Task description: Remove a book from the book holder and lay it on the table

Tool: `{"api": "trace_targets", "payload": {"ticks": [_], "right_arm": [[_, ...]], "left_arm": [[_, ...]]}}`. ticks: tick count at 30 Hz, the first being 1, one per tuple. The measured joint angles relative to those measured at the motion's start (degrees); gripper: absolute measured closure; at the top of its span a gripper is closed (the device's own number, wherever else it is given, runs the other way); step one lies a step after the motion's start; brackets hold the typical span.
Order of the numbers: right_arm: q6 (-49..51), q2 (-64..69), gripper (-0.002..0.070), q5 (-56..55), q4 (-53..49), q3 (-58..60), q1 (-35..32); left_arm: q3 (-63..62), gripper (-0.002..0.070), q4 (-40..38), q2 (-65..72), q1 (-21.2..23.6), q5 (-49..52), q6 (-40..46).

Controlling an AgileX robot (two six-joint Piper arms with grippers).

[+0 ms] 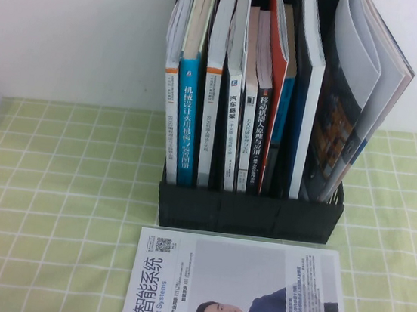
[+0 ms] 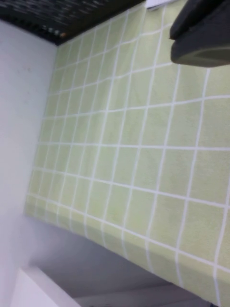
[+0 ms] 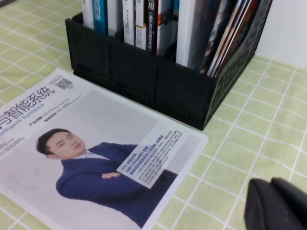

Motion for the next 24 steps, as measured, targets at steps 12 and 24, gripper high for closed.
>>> {"api": "trace_targets", "payload": {"ticks": [12,24], "right_arm": [[0.0,0.0,0.0678,0.1,0.0,0.0,0.0],[0.0,0.0,0.0678,0.1,0.0,0.0,0.0]], "left_arm": [[0.0,0.0678,0.6,0.0,0.7,1.3,0.2],[0.0,0.0678,0.6,0.0,0.7,1.3,0.5]]}}
